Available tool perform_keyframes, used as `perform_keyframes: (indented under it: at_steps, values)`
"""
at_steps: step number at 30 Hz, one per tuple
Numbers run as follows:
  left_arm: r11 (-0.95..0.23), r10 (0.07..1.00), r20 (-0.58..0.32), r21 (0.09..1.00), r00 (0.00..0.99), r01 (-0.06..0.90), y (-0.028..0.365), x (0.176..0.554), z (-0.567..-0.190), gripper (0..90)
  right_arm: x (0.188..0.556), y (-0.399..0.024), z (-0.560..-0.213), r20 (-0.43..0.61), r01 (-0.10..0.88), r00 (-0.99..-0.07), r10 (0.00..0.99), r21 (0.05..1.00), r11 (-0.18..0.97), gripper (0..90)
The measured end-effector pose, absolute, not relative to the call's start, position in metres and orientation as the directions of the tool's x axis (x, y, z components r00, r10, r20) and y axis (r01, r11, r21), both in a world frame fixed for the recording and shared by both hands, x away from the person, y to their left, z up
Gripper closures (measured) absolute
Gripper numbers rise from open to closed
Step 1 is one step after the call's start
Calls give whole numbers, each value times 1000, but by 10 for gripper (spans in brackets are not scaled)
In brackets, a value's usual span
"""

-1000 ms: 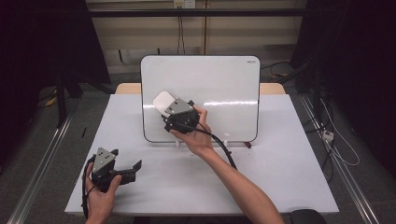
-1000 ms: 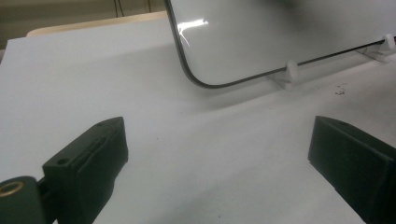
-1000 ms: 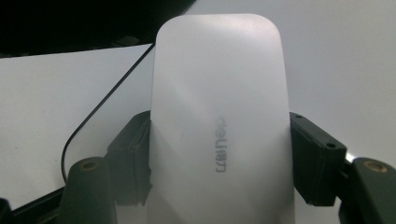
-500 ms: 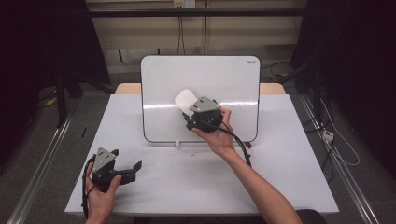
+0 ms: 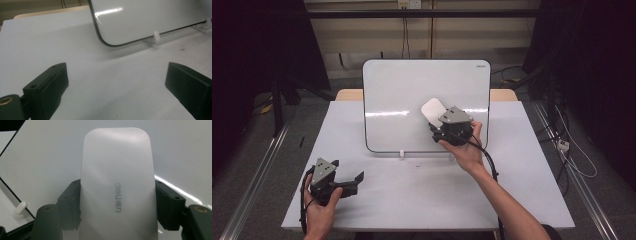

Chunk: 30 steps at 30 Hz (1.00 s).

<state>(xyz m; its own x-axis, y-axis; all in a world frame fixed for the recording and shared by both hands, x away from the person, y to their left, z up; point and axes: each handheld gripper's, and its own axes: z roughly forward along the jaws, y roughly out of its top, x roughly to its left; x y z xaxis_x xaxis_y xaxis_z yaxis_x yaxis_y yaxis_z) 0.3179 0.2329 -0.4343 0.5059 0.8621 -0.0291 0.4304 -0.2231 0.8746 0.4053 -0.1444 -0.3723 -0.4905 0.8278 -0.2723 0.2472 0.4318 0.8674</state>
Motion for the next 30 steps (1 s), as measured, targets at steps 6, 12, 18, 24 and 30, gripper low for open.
perform_keyframes:
  at_steps: [6, 12, 18, 24, 30]
  values:
    - [-223, 861, -24, 880, 508, 419, 232, 316, -432, 47, 399, -165, -372, -285, 248, -450, 847, 871, 424, 315]
    - [-220, 866, -24, 879, 499, 423, 232, 316, -432, 47, 393, -184, -378, -307, 268, -413, 857, 859, 437, 315]
    - [-221, 866, -29, 874, 500, 432, 232, 316, -434, 47, 385, -199, -389, -312, 276, -379, 871, 860, 429, 315]
    - [-220, 870, -30, 869, 492, 443, 232, 314, -434, 47, 380, -205, -403, -343, 292, -355, 870, 843, 452, 315]
    - [-229, 869, -23, 867, 495, 442, 230, 311, -434, 47, 382, -204, -410, -371, 304, -337, 866, 827, 472, 315]
